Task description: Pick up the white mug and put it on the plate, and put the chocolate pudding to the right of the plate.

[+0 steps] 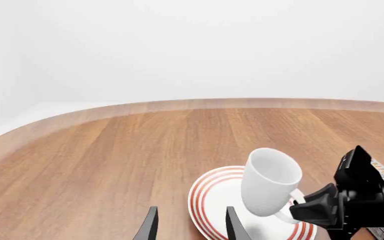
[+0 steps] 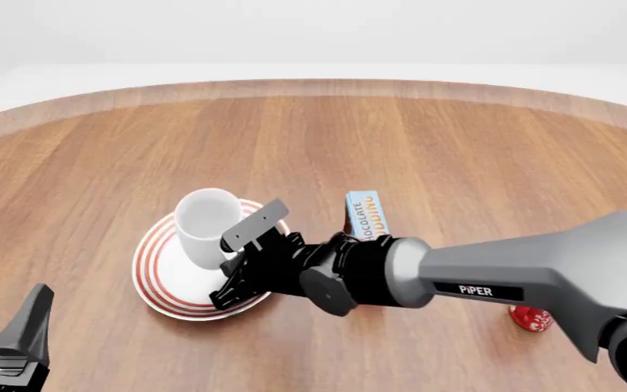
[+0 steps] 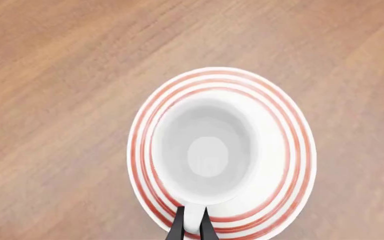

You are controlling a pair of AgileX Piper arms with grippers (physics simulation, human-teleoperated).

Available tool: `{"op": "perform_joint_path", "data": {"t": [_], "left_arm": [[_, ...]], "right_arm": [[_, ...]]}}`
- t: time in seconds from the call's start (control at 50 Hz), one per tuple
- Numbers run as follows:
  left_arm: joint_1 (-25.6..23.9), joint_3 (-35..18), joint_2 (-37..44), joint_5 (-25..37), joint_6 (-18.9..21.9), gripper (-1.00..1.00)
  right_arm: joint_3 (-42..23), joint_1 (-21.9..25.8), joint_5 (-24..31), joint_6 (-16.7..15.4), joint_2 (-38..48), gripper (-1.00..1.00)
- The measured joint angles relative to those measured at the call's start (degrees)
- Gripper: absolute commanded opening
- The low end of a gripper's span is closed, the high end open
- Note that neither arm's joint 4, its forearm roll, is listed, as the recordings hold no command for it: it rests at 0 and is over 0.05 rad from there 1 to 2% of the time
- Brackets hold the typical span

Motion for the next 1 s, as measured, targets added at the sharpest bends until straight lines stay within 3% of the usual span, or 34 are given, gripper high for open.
{"op": "perform_joint_path", "data": {"t": [1.0], "left_arm": [[0.00, 0.00, 0.00, 0.00, 0.00, 1.00]], "right_arm": [[-3.02, -0.11, 2.84, 0.63, 3.73, -1.00]]}}
